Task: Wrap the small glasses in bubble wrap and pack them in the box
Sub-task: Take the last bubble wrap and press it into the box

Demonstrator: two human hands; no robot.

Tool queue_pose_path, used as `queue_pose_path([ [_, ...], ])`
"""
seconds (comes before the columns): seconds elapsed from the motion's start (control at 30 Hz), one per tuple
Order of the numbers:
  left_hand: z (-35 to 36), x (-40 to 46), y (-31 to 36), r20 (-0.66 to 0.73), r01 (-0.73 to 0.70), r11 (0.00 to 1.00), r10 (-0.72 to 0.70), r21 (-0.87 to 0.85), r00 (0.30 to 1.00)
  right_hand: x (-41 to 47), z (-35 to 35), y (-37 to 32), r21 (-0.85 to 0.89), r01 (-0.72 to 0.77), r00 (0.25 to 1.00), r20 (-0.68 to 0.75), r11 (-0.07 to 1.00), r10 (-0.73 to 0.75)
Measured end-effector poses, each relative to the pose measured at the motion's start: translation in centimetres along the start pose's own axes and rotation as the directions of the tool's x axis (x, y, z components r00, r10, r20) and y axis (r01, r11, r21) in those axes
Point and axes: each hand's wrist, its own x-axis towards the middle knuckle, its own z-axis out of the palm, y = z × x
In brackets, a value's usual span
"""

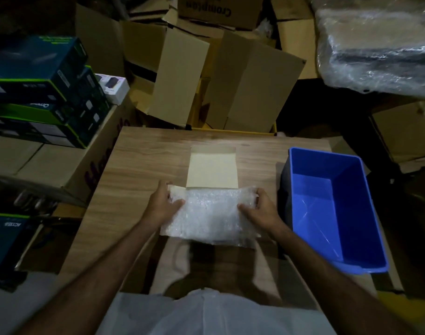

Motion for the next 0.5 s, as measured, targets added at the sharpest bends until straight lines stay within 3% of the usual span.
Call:
queue_pose_path([
  [0.07,0.7,0.3,0.5,-0.033,-0.076,0.991,0.080,0.107,0.996,0.5,0.6,0.2,-0.185,0.083,0.995,-0.043,0.979,-0.092],
  [0.23,1.9,-0.2,1.2,-0.040,-0.233,0.896,0.267,0.379,0.963,1.3,1.8,0.0,-0.338,0.150,0.982,-0.059,0.929,-0.180],
  [0.37,1.7,-1.8,1.6,-0.119,-0.251,0.805,0.367,0.537,0.923,0.1,2.2,-0.5,-0.680,0.242,0.898,-0.112,0.693,-0.425],
  [0.43,1.9,-2.8,1.6,-0.058,-0.280,0.811,0.359,0.514,0.932,-1.0,2.5,-0.3,-0.709,0.283,0.846,-0.133,0.645,-0.517],
  [0.5,2.6,-3.3,1.5,0.082,-0.273,0.829,0.268,0.489,0.960,-1.5,3.4,0.4,-0.683,0.307,0.872,-0.078,0.663,-0.484],
])
